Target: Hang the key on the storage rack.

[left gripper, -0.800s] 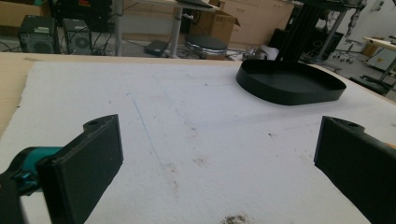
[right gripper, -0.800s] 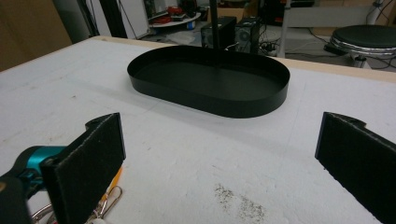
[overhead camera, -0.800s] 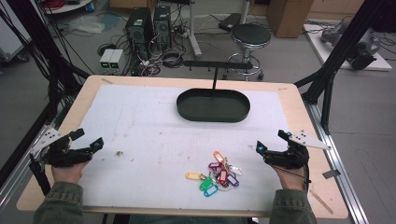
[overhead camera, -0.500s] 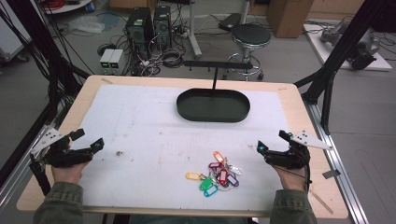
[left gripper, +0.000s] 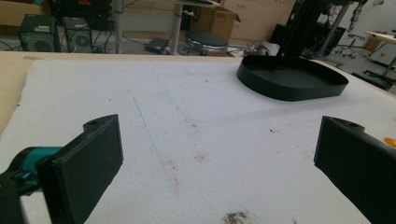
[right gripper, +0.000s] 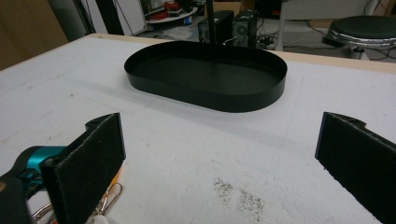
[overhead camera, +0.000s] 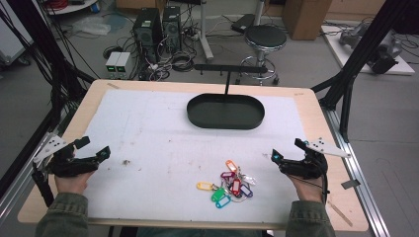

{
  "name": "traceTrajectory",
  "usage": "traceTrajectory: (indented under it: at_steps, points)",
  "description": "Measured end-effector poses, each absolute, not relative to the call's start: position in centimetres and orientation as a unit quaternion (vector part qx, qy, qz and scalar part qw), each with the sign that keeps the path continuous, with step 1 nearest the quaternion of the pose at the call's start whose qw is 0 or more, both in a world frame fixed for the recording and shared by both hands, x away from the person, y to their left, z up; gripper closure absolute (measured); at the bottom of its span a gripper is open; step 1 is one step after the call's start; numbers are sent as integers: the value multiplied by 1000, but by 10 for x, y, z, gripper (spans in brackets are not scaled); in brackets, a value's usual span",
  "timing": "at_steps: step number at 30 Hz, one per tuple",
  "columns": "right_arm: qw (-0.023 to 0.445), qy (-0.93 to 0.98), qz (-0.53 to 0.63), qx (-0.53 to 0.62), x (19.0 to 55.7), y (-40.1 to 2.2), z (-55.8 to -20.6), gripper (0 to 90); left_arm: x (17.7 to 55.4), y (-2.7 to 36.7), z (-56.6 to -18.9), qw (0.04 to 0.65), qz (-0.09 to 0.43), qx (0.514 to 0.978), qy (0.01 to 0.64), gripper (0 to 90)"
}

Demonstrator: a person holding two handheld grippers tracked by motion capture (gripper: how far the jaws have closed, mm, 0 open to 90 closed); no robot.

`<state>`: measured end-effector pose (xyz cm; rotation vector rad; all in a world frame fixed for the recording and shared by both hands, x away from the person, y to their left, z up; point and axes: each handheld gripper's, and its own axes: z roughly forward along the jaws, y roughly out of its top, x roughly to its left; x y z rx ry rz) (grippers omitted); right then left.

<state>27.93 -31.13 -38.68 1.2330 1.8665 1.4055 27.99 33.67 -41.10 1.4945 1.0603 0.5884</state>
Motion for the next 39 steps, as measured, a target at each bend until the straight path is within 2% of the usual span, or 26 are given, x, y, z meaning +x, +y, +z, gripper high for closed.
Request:
traceTrajectory:
  at_steps: [12, 22, 39]
  points:
    - [231, 708, 504, 437, 280, -299, -382, 5, 280, 336, -411, 571, 251, 638, 452, 17]
    - [192, 739, 496, 414, 283, -282, -380, 5, 281, 336, -412, 571, 251, 638, 453, 17]
    - [179, 775, 464, 390, 284, -262, -381, 5, 281, 336, -412, 568, 250, 640, 452, 17]
